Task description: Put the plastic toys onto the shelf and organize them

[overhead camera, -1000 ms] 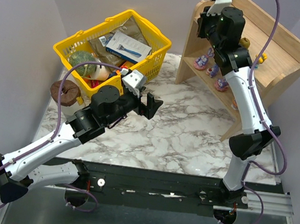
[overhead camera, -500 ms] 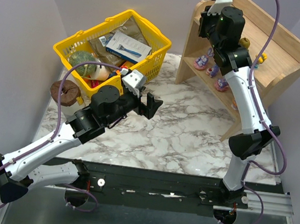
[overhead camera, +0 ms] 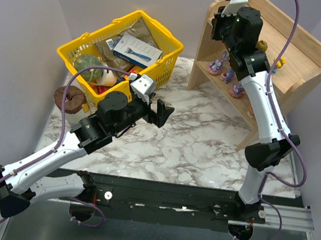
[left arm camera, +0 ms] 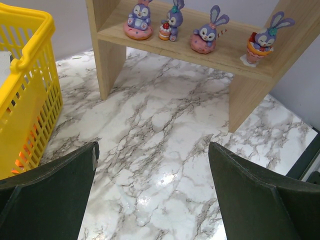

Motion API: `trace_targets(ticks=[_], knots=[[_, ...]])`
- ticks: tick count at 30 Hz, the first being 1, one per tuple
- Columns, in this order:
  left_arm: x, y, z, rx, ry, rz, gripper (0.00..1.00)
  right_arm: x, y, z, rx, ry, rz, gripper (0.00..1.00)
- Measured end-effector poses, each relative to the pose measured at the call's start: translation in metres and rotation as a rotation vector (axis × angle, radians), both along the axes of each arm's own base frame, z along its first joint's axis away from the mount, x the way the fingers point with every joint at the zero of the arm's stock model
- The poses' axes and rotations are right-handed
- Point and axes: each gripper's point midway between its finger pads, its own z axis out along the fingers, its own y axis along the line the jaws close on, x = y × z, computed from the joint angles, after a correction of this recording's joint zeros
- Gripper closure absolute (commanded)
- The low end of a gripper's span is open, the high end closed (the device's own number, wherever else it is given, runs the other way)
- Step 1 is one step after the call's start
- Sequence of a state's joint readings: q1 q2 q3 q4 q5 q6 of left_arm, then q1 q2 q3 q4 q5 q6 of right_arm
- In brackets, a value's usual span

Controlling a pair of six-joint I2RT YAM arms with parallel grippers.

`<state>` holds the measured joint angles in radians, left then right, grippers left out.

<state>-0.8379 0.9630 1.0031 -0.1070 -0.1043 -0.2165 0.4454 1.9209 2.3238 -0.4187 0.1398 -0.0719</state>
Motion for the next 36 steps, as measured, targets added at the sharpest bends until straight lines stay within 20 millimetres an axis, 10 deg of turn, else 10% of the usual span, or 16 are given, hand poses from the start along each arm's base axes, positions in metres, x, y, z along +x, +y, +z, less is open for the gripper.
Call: trace_targets(ticks=[14,20,24,28,36], knots=[[0.000,0.003,-0.001,0.003,0.010,0.013,0.01,-0.071,0.021,0.050,0.055,-0.042,0.239,0.86],[0.006,0.010,0.001,0.029,0.064,0.078,0.01,-0.146,-0.021,0.106,0.171,-0.095,0.200,0.53],[0.012,0.014,0.003,0.049,0.096,0.123,0.01,-0.200,-0.068,0.121,0.229,-0.091,0.092,0.12],[0.016,0.018,-0.004,0.073,0.130,0.161,0.01,-0.225,-0.088,0.109,0.225,-0.039,0.045,0.00],[0.017,0.029,-0.016,0.110,0.164,0.213,0.01,-0.279,-0.103,0.017,0.147,0.184,0.081,0.00]])
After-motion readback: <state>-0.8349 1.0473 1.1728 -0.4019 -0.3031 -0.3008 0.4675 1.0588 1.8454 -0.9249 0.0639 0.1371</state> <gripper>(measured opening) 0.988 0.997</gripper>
